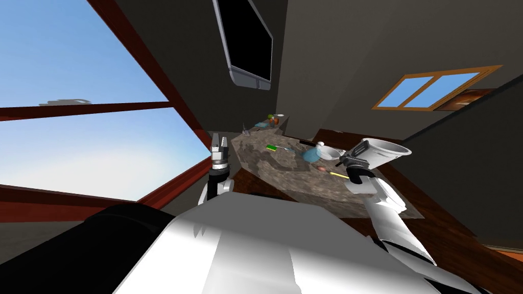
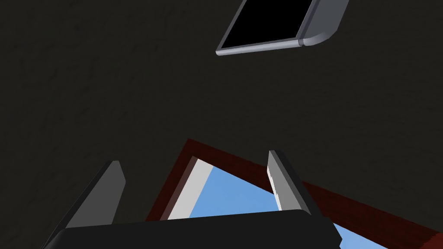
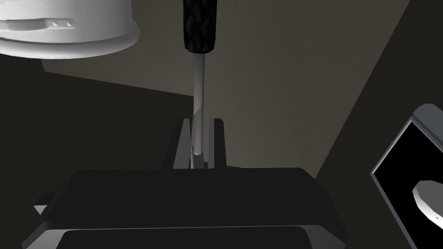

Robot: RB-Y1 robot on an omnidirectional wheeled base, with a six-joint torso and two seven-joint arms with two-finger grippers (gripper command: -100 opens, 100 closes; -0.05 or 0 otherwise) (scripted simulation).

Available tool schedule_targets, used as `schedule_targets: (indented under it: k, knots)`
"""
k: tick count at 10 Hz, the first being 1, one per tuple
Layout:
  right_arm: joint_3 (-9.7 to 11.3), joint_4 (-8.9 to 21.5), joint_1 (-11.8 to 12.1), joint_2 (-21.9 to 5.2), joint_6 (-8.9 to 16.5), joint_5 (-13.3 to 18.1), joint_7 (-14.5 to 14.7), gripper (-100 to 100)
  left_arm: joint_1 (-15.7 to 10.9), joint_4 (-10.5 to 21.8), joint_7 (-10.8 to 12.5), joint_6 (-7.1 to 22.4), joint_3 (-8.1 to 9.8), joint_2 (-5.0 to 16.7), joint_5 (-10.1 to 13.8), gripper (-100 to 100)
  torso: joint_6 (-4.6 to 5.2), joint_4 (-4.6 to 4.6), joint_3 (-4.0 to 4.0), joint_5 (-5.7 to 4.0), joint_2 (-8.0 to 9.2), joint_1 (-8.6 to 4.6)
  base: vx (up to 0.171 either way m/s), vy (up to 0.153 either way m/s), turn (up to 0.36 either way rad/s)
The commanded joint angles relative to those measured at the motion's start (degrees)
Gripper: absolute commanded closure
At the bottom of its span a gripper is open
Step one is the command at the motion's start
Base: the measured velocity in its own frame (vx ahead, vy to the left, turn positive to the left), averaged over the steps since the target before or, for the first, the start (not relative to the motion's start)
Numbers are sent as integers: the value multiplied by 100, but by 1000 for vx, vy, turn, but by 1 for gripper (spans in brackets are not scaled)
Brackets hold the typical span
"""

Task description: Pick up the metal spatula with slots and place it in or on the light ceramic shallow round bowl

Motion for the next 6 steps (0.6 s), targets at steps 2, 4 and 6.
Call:
schedule_targets:
  k: [2, 4, 6]
  knots:
    - [-12, 323, -70, -351, -91, -5, -215, 100, 0, 0, 0, 0, 0, 0, 0, 0, -2, -2, -4, 1, -7, -2, 28, 125, 112]
    - [-33, 580, -98, -623, -162, -12, -424, 100, 0, 0, 0, 0, 0, 0, 0, 0, -1, -4, -10, 0, -16, -13, 53, 93, 101]
    - [-47, 714, -110, -756, -201, -14, -538, 100, 1, 0, 0, 0, 1, 1, 0, 0, 3, -6, -11, -5, -17, -29, 34, 60, 53]
